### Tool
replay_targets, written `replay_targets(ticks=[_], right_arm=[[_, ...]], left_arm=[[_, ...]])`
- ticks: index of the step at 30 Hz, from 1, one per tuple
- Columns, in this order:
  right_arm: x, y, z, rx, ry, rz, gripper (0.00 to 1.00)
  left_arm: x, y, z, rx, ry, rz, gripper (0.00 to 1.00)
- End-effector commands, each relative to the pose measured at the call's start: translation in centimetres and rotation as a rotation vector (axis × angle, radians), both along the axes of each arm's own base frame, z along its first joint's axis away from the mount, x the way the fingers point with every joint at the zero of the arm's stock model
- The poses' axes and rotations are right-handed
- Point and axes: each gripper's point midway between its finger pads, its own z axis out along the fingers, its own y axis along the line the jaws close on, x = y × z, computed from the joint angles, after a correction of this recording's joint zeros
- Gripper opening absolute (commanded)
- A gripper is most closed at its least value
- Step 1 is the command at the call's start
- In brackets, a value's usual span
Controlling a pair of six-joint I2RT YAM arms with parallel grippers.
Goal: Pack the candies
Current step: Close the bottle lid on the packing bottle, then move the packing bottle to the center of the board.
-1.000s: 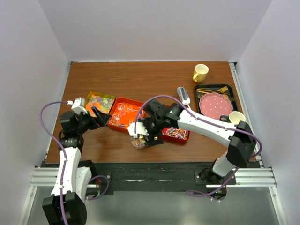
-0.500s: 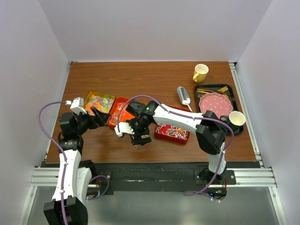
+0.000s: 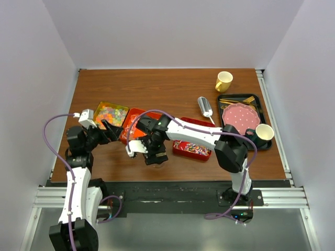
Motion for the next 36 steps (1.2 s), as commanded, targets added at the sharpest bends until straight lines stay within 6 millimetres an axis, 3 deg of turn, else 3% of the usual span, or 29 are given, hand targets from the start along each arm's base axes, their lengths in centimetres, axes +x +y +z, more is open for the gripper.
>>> replay_targets(ticks=[1,4,9,14,16,17,18,19,21,22,24,25,28,30,31,32,34,36], right_arm=[[-1.0,-0.3,-0.1,-0.047,-0.012,0.002,0.81],[-1.0,-0.9,-0.5,-0.069,-0.021,-0.011,0.82],[-0.3,-2.0,0.6,-0.04,-0.053,-0.126,0.99],[2.3,-3.5,5.9,0.089,-0.039,-0.264,0.99],[3.6,-4.6,7.5,0.114,-0.008,-0.322,0.99],[4.1,-4.8,8.7,0.138,-0.008,-0.344,0.99],[4.3,-5.3,9.1,0.138,0.007,-0.375,0.99],[5.1,-6.1,9.4,0.146,0.01,-0.413,0.99],[5.8,-6.8,10.4,0.192,0.018,-0.469,0.99],[5.8,-7.0,10.6,0.203,0.014,-0.485,0.99],[5.7,-7.5,10.6,0.22,0.012,-0.512,0.99],[5.5,-7.7,10.5,0.219,0.015,-0.518,0.99],[5.4,-8.2,10.6,0.231,0.008,-0.552,0.99],[6.2,-8.7,11.3,0.248,-0.016,-0.579,0.99],[6.4,-9.0,11.5,0.25,-0.022,-0.591,0.99],[6.9,-8.9,12.2,0.266,-0.032,-0.599,0.99],[7.8,-9.3,12.7,0.279,-0.039,-0.629,0.99],[8.5,-9.4,13.5,0.3,-0.049,-0.647,0.99]], left_arm=[[0.5,0.0,0.9,0.001,-0.058,-0.009,0.99],[0.5,-0.1,0.9,0.0,-0.059,-0.013,0.99],[0.5,-0.4,0.7,0.014,-0.069,-0.05,0.99],[1.1,-2.5,2.9,0.116,-0.234,-0.25,0.99],[1.2,-2.9,2.7,0.236,-0.293,-0.368,0.99],[0.8,-3.7,3.6,0.274,-0.345,-0.461,0.99],[1.0,-3.4,3.5,0.45,-0.447,-0.555,0.99],[-0.8,-4.1,1.1,0.439,-0.375,-0.672,0.99],[-0.9,-3.8,0.6,0.692,-0.538,-0.85,0.99],[-2.4,-4.1,-1.5,0.668,-0.483,-0.928,0.99],[-2.6,-4.2,-2.3,0.71,-0.535,-1.003,0.99],[-2.6,-4.8,-2.7,0.651,-0.531,-1.022,0.99],[-2.9,-7.9,-3.3,0.568,-0.536,-1.127,0.94],[-3.9,-9.6,-4.2,0.502,-0.485,-1.14,0.93],[-1.9,-10.0,-3.2,0.588,-0.57,-1.083,0.93],[-3.4,-11.4,-4.5,0.569,-0.555,-1.109,0.92],[-3.4,-13.3,-3.8,0.644,-0.646,-1.088,0.92],[-4.7,-14.2,-5.2,0.64,-0.626,-1.084,0.92]])
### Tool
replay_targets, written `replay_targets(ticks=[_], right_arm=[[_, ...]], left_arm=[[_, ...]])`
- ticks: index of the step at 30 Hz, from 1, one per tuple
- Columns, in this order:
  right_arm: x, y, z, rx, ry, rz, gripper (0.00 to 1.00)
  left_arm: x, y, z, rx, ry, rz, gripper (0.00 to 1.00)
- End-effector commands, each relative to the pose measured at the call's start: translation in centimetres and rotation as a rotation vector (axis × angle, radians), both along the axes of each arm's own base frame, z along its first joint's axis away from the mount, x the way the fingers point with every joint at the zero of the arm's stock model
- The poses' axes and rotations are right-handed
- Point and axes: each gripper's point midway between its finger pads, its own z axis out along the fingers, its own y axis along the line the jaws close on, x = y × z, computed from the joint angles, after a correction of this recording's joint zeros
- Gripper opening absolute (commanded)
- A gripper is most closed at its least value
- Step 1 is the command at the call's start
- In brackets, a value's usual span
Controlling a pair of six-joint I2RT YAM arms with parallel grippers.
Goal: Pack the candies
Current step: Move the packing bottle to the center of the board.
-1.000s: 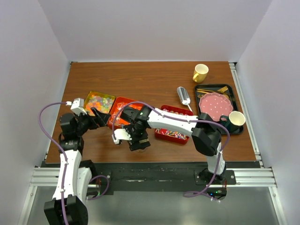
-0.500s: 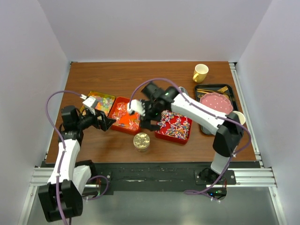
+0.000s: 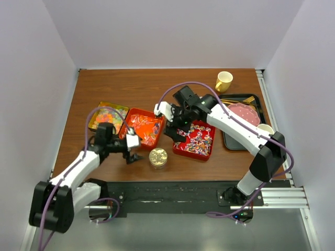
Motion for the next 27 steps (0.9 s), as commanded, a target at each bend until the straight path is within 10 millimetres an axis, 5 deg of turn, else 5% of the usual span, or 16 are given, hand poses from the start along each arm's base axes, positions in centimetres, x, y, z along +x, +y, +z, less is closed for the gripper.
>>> replay_targets(ticks=[1,10,23,27], right_arm=[[2.1,0.3,3.8,0.104,-0.067,-0.065,0.99],[3.4,-0.2,4.4,0.103,-0.051,-0.077,0.99],[5.1,-1.2,4.2,0.129,-0.047,-0.109,0.99],[5.0,-1.5,4.1,0.123,-0.047,-0.109,0.99]], left_arm=[[0.7,-3.1,0.8,0.002,-0.178,0.032,0.9],[1.0,-4.3,-3.6,0.141,-0.075,0.009,0.88],[1.8,-6.4,-3.6,0.225,-0.11,-0.124,0.84],[-0.1,-6.7,-4.8,0.282,-0.034,-0.254,0.83]])
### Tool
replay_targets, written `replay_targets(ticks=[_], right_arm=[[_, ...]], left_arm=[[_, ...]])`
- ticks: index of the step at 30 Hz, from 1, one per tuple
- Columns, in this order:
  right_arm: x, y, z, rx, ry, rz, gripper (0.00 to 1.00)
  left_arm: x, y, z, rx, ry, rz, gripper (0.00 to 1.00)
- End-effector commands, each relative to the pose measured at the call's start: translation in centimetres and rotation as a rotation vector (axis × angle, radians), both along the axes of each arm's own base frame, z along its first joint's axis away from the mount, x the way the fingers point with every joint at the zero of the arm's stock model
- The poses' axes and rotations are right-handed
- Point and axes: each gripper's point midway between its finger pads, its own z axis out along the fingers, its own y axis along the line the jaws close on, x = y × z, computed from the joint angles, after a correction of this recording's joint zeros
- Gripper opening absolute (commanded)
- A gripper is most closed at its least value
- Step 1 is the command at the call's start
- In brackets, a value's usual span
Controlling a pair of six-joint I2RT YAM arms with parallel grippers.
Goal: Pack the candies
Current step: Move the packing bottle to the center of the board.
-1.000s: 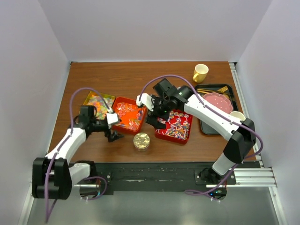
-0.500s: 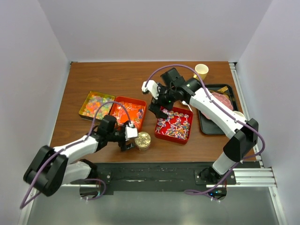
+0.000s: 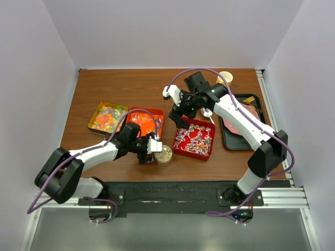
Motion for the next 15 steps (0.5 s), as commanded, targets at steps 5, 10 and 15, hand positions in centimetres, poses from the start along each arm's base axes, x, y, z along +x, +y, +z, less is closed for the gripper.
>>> replay_targets(ticks=[5,10,15], right_arm=[[-0.2,-0.1,0.8,0.026,-0.021,0.027,0.99],[-0.8,-0.5,0.9,0.028,-0.019,0.037,0.99],[-1.4,-1.5,1.4,0.026,-0.038,0.053,0.99]], left_arm=[[-0.3,-3.3,0.7,0.054,0.072,-0.187,0.79],[-0.9,-5.7,0.4,0.054,0.129,-0.16,0.79],[-0.2,-7.3,2.7,-0.065,0.157,-0.002,0.82]])
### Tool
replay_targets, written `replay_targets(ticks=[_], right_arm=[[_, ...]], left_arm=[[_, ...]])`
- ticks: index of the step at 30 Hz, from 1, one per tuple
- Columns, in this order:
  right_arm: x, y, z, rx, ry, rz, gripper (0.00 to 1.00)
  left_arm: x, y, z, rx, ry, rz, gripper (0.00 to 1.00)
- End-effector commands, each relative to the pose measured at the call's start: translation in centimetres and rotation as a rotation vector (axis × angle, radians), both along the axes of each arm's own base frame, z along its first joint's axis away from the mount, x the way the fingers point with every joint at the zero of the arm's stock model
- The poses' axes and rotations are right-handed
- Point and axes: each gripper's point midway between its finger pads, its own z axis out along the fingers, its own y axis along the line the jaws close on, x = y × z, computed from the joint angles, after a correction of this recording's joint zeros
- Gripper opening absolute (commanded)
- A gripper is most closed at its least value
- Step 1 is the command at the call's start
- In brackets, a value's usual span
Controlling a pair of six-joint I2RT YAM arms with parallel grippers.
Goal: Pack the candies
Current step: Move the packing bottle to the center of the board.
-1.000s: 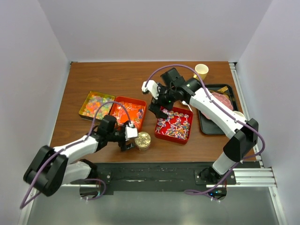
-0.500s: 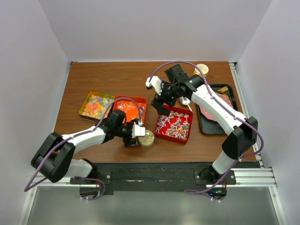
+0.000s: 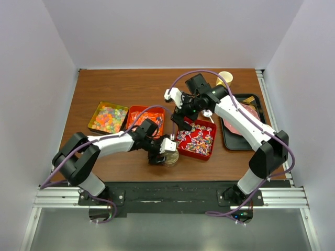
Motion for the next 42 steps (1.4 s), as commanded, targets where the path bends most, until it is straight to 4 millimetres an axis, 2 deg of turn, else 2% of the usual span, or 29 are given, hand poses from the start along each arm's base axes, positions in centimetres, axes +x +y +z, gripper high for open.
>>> replay_targets(ticks=[1,3,4,5,6,7,9,10,11,12,13,14,15,16,18,21,22,24,25,28,30,32,35,37,42], right_arm=[[-1.0,-0.8,2.3,0.04,-0.051,0.04,0.99],[-1.0,-1.4,2.4,0.03,-0.056,0.044,0.99],[-0.9,-1.6,2.3,0.027,-0.058,0.042,0.99],[-0.7,-1.9,2.3,0.023,-0.057,0.041,0.99],[-0.7,-2.1,2.2,0.019,-0.052,0.042,0.99],[-0.6,-2.1,2.1,0.019,-0.045,0.048,0.99],[-0.6,-2.3,1.7,0.005,-0.033,0.061,0.99],[-0.6,-2.3,1.4,-0.001,-0.025,0.066,0.99],[-0.4,-2.4,1.1,-0.006,-0.016,0.064,0.99],[-0.4,-2.3,1.1,-0.008,-0.014,0.062,0.99],[-0.2,-2.2,1.1,-0.006,-0.012,0.056,0.99],[-0.1,-2.2,0.8,-0.006,0.008,0.033,0.99],[0.0,-2.0,0.8,0.001,0.005,0.03,0.99],[0.0,-2.0,0.6,0.001,0.015,0.031,0.99],[-0.3,-1.9,0.2,0.006,0.03,0.041,0.99],[-1.8,-1.8,-0.1,0.022,0.041,0.134,0.99],[-2.9,-2.1,-1.6,0.015,0.071,0.164,0.99],[-3.6,-2.2,-1.6,0.043,-0.002,0.265,0.99],[-4.4,-2.6,-3.2,0.03,0.018,0.275,0.99],[-4.3,-2.6,-3.6,0.026,0.01,0.282,0.99],[-4.9,-3.1,-3.8,0.002,0.056,0.291,0.99],[-5.0,-3.4,-4.1,-0.019,0.071,0.304,0.99],[-5.4,-3.7,-4.7,-0.032,0.07,0.329,0.99],[-5.9,-3.9,-5.7,-0.031,0.081,0.335,0.99],[-6.8,-2.3,-7.7,0.039,0.092,0.417,0.99]], left_arm=[[1.3,-2.4,3.0,-0.145,-0.025,0.186,0.83],[1.3,-3.2,4.1,-0.212,-0.002,0.29,0.85],[0.6,-3.0,3.1,-0.188,0.007,0.327,0.85],[0.5,-3.0,3.2,-0.197,0.009,0.384,0.86],[0.7,-3.7,4.3,-0.259,-0.024,0.413,0.87],[0.5,-2.9,3.3,-0.244,-0.017,0.465,0.87],[-0.2,-3.1,2.8,-0.247,0.024,0.526,0.89],[-0.4,-2.0,1.6,-0.224,0.012,0.57,0.89],[-0.9,-1.7,1.3,-0.242,0.062,0.635,0.9],[-0.9,-2.0,2.4,-0.317,0.042,0.642,0.91],[-1.5,0.0,0.5,-0.292,0.016,0.694,0.92],[-1.8,0.5,0.5,-0.317,-0.011,0.7,1.0],[-1.4,0.4,1.8,-0.399,-0.054,0.704,1.0],[-1.4,1.5,0.9,-0.379,-0.072,0.729,1.0],[-0.9,0.9,2.4,-0.444,-0.099,0.719,1.0],[-1.4,0.8,1.8,-0.458,-0.086,0.701,1.0],[-1.8,0.3,1.8,-0.47,-0.069,0.669,1.0],[-1.5,-0.4,1.5,-0.489,-0.074,0.656,1.0],[-1.3,-0.6,1.3,-0.49,-0.082,0.659,1.0],[-0.8,-1.3,-0.1,-0.492,-0.103,0.642,1.0],[-0.6,-2.0,-0.9,-0.498,-0.115,0.624,1.0],[-0.7,-2.6,-0.7,-0.519,-0.119,0.601,0.98],[-2.0,-3.3,0.0,-0.548,-0.142,0.544,0.97],[-2.2,-3.6,0.3,-0.555,-0.166,0.515,0.96],[-2.1,-3.8,0.5,-0.557,-0.195,0.501,0.9]])
